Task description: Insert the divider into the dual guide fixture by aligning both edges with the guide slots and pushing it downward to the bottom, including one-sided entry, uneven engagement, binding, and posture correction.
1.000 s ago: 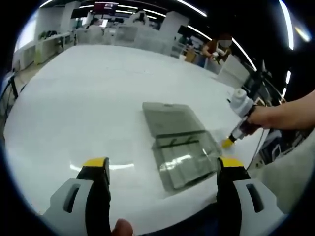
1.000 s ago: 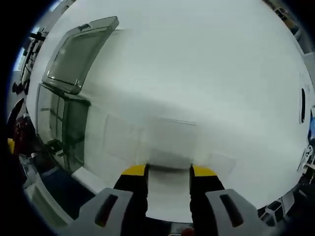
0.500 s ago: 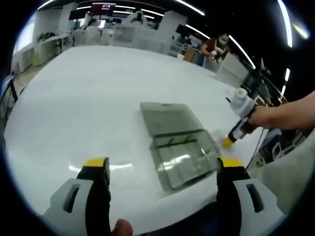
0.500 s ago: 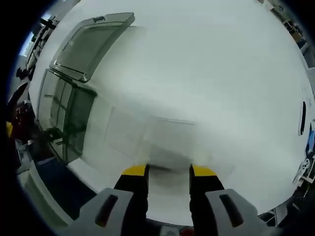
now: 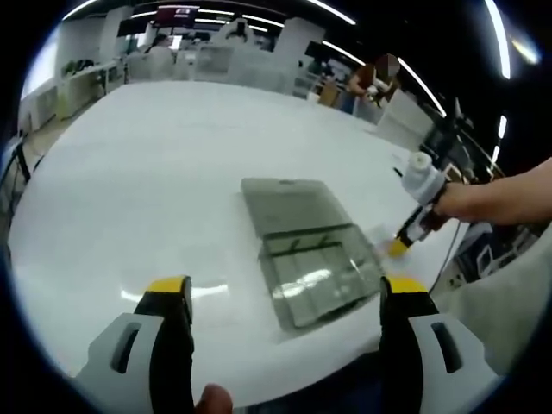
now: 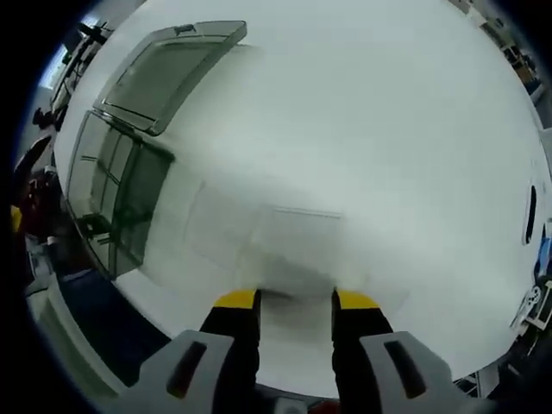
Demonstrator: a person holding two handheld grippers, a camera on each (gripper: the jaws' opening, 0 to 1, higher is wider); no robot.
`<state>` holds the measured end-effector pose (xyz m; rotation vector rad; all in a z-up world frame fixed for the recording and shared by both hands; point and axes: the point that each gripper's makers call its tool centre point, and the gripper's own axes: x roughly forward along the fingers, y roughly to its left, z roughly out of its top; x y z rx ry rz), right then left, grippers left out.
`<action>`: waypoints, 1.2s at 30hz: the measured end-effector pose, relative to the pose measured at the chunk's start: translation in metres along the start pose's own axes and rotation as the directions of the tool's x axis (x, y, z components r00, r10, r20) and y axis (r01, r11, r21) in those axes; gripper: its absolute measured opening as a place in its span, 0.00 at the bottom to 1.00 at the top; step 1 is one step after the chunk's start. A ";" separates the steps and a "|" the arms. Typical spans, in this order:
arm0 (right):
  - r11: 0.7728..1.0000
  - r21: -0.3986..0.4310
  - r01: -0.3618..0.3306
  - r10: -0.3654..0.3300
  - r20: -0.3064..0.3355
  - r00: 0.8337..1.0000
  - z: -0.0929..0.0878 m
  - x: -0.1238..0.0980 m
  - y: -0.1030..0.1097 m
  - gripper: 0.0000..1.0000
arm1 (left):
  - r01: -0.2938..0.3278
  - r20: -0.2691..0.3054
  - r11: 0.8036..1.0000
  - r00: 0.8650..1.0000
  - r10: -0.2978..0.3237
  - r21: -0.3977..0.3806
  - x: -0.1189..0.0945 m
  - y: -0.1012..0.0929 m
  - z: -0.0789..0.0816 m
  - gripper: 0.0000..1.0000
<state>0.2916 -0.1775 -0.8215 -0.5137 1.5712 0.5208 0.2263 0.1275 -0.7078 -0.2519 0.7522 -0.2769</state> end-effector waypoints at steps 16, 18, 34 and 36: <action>1.000 -0.001 -0.016 0.016 0.046 0.999 -0.005 -0.011 0.003 0.27 | 0.007 -0.009 1.000 1.000 -0.007 0.024 -0.001 -0.008 -0.003 0.88; 1.000 -0.003 -0.021 0.022 0.061 0.998 -0.002 -0.013 0.004 0.27 | 0.009 -0.010 1.000 1.000 -0.008 0.025 -0.001 -0.008 -0.003 0.88; 0.999 -0.023 -0.036 0.039 0.125 0.991 0.001 -0.028 0.010 0.27 | 0.023 0.002 0.999 1.000 -0.023 0.023 -0.001 -0.016 -0.004 0.88; 0.999 -0.033 -0.032 0.036 0.133 0.990 0.003 -0.030 0.008 0.27 | 0.023 0.005 0.999 1.000 -0.024 0.025 -0.002 -0.017 -0.003 0.88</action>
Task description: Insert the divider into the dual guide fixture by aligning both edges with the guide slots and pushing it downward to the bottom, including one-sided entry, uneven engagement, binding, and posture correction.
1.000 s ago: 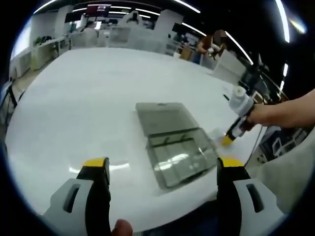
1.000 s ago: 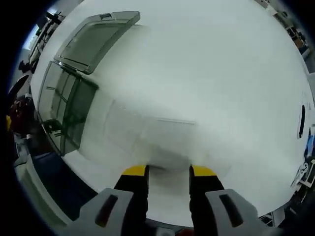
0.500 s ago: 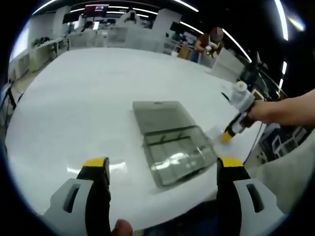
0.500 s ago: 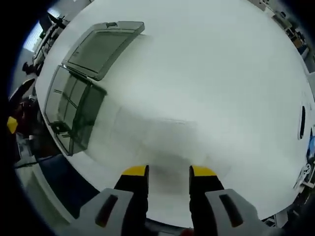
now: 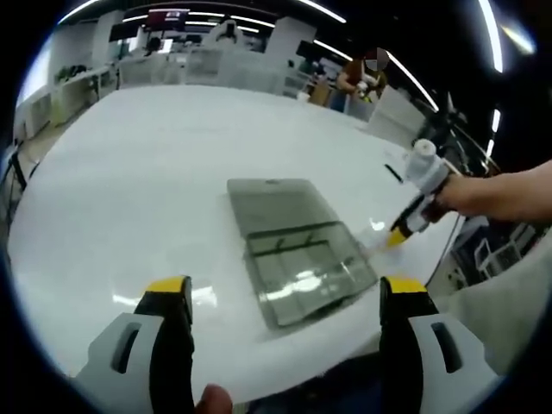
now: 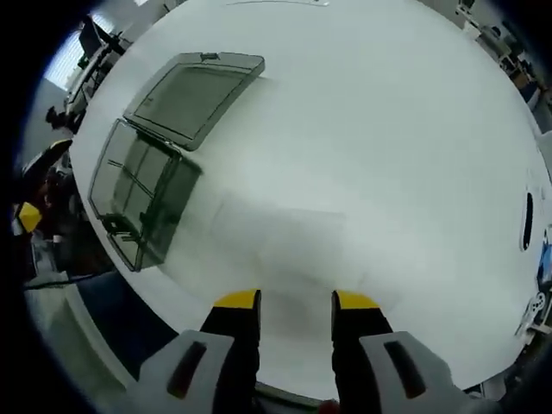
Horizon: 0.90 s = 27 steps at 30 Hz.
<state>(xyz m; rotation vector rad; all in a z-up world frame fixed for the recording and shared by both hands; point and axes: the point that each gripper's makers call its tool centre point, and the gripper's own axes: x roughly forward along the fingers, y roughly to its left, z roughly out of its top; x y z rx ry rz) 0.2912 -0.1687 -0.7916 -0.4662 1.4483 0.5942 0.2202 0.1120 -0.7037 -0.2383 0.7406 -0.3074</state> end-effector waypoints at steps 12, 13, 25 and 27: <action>1.000 0.007 -0.025 0.024 0.054 0.998 0.006 -0.008 0.001 0.27 | 0.008 0.001 1.000 1.000 -0.008 0.015 0.001 -0.001 0.003 0.87; 1.000 0.005 -0.025 0.024 0.060 0.998 0.007 -0.010 0.002 0.27 | 0.009 0.001 1.000 1.000 -0.009 0.017 0.002 -0.002 0.003 0.87; 0.999 -0.003 -0.043 0.043 0.105 0.994 0.016 -0.017 0.006 0.27 | 0.026 -0.001 0.999 1.000 -0.026 0.026 0.004 -0.008 0.006 0.87; 0.999 -0.003 -0.044 0.044 0.111 0.993 0.017 -0.018 0.007 0.27 | 0.027 0.002 0.999 1.000 -0.027 0.024 0.004 -0.008 0.006 0.87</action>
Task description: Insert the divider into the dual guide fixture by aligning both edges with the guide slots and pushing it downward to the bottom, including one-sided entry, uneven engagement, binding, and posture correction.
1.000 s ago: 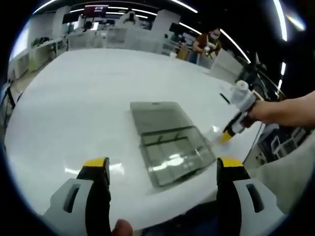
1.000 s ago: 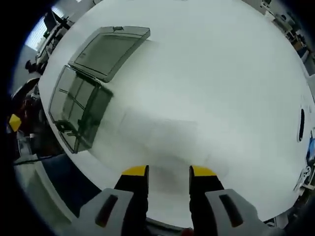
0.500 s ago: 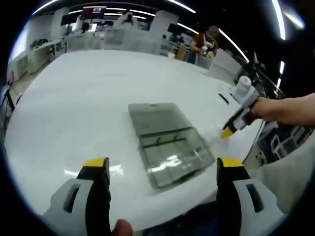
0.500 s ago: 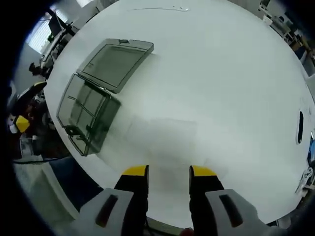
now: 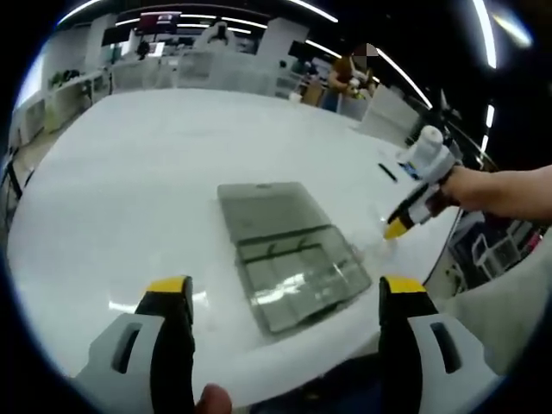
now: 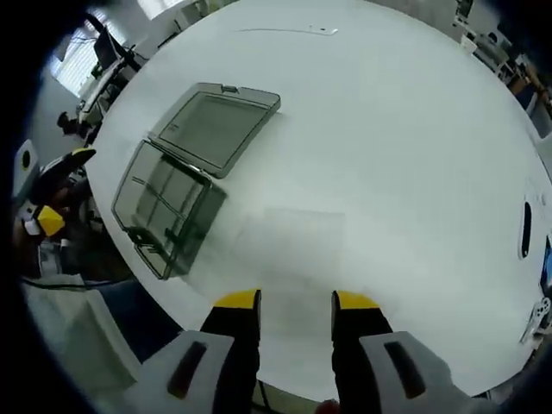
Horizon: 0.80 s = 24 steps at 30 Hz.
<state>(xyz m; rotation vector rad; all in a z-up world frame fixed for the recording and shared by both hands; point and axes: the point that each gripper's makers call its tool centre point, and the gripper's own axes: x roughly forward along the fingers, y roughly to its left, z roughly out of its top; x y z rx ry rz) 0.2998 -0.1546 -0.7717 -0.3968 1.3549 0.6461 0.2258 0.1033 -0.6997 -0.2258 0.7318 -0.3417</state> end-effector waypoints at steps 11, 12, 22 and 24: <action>1.000 -0.012 -0.001 0.002 0.025 1.000 0.001 -0.005 0.004 0.27 | 0.005 0.000 1.000 1.000 -0.005 0.002 -0.002 -0.002 -0.001 0.86; 1.000 -0.015 -0.004 0.004 0.030 1.000 0.002 -0.004 0.004 0.27 | 0.007 -0.001 1.000 1.000 -0.007 0.001 -0.002 -0.002 -0.001 0.86; 0.999 -0.043 -0.005 0.008 0.072 0.997 0.007 -0.015 0.007 0.27 | 0.011 0.006 1.000 1.000 -0.011 -0.006 -0.003 -0.002 0.001 0.86; 0.999 -0.050 -0.003 0.007 0.082 0.997 0.008 -0.018 0.008 0.27 | 0.014 0.009 1.000 1.000 -0.014 -0.007 -0.003 -0.003 0.001 0.85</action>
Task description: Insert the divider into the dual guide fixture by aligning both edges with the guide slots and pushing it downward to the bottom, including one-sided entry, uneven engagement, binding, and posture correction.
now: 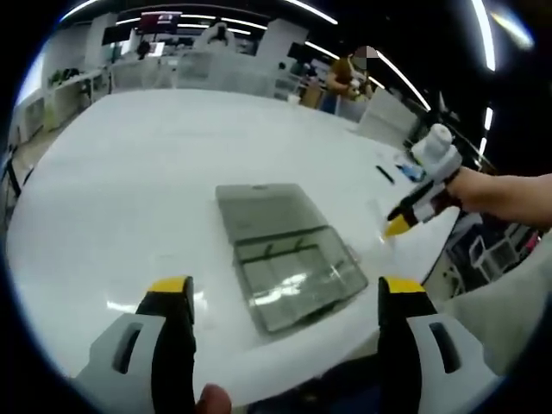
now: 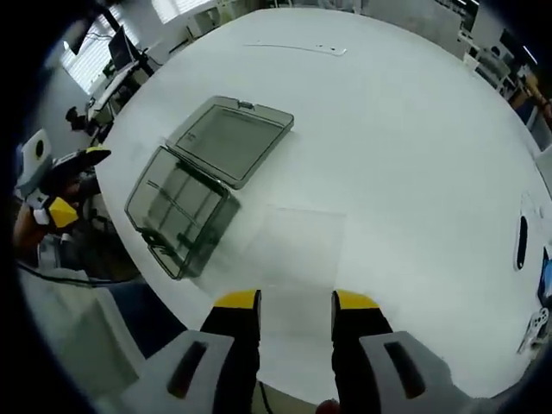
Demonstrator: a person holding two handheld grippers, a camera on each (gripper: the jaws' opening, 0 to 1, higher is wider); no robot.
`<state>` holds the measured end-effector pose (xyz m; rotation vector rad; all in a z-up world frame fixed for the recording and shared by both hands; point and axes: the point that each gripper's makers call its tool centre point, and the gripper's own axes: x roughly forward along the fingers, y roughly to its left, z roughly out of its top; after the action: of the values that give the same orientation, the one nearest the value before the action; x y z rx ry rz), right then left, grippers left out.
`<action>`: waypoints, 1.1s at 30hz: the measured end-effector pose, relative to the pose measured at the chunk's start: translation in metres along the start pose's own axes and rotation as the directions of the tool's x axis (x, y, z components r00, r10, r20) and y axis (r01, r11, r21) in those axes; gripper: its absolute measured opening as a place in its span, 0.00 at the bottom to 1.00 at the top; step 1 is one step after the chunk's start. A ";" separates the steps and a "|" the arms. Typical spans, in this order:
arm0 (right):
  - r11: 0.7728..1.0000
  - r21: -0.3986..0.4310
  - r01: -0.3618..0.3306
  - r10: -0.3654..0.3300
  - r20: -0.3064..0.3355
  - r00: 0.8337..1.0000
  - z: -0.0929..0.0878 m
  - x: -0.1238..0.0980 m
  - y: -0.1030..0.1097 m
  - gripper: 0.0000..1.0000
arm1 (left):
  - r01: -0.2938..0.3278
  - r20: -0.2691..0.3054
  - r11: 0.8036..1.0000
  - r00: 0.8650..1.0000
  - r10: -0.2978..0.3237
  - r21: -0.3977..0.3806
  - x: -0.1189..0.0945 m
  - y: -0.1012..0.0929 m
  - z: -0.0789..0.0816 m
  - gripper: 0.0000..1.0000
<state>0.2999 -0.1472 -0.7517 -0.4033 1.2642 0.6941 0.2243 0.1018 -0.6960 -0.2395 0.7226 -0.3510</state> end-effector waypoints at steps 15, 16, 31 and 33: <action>0.999 -0.050 -0.008 0.012 0.073 0.997 0.011 -0.011 0.007 0.27 | 0.058 -0.004 0.998 0.998 -0.057 0.010 0.006 -0.016 0.006 0.81; 0.999 -0.052 -0.009 0.012 0.076 0.997 0.011 -0.012 0.008 0.27 | 0.064 -0.004 0.998 0.998 -0.064 0.012 0.007 -0.018 0.007 0.81; 0.994 -0.113 -0.014 0.030 0.136 0.990 0.022 -0.024 0.024 0.27 | 0.122 0.000 0.992 0.992 -0.122 0.043 0.020 -0.037 0.021 0.72; 0.992 -0.126 -0.011 0.029 0.140 0.990 0.024 -0.026 0.027 0.27 | 0.140 0.000 0.989 0.990 -0.140 0.044 0.022 -0.043 0.021 0.69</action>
<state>0.2954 -0.1191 -0.7183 -0.4363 1.0954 0.8075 0.2444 0.0561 -0.6796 -0.2501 0.6964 -0.4999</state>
